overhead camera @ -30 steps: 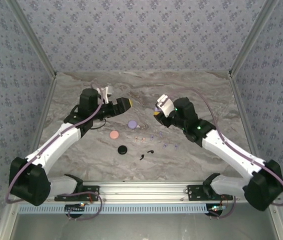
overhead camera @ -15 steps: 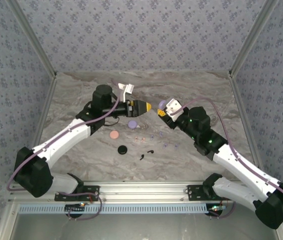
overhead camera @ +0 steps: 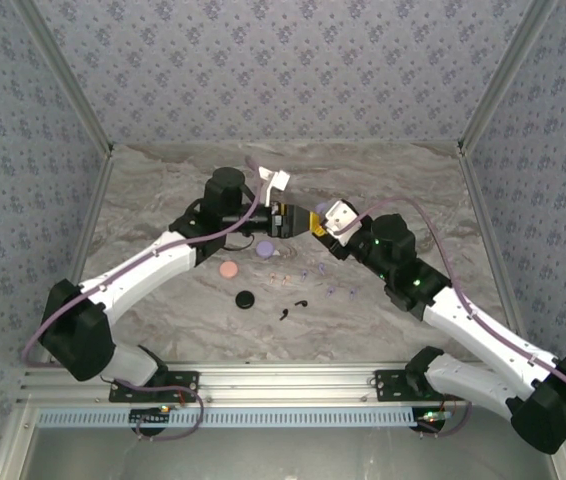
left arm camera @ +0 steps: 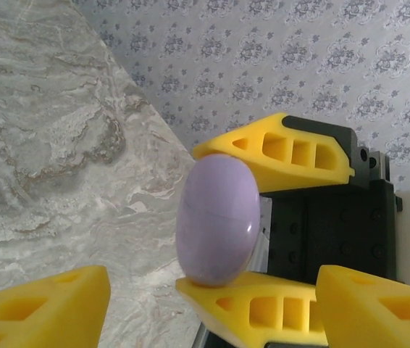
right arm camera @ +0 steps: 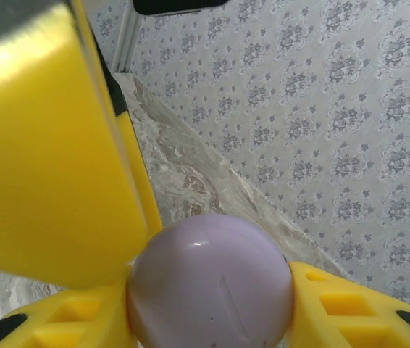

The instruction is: Insert the wireless bluetooth earbuds into the charging case

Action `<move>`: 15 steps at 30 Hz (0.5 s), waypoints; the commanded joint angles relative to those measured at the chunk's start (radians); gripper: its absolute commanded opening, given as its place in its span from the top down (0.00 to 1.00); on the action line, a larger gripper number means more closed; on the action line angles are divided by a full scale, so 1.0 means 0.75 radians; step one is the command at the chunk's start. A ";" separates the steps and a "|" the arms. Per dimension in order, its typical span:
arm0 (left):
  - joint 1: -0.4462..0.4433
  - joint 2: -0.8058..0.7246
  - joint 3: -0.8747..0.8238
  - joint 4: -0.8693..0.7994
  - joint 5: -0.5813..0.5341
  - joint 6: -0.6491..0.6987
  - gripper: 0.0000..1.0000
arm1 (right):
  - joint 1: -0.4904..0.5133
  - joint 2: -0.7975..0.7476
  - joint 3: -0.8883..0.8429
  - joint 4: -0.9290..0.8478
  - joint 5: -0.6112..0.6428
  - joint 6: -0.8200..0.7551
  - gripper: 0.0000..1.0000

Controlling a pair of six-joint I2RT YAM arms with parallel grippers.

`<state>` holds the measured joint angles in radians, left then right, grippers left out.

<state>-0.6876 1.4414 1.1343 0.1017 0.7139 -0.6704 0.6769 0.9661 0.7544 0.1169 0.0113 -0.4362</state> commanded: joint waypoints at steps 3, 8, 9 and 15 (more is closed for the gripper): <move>-0.017 0.043 0.087 0.006 0.037 0.030 0.35 | 0.016 0.012 0.043 0.038 -0.010 -0.019 0.53; -0.023 0.073 0.099 0.010 0.060 0.028 0.49 | 0.022 0.023 0.048 0.041 -0.006 -0.007 0.53; -0.023 0.076 0.099 0.010 0.062 0.028 0.51 | 0.021 0.025 0.050 0.040 -0.005 -0.004 0.53; -0.024 0.079 0.096 -0.006 0.069 0.042 0.60 | 0.022 0.036 0.061 0.048 0.027 0.011 0.53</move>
<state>-0.6983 1.4963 1.1774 0.0994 0.7357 -0.6582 0.6872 0.9867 0.7582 0.1238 0.0124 -0.4381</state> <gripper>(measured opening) 0.408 0.474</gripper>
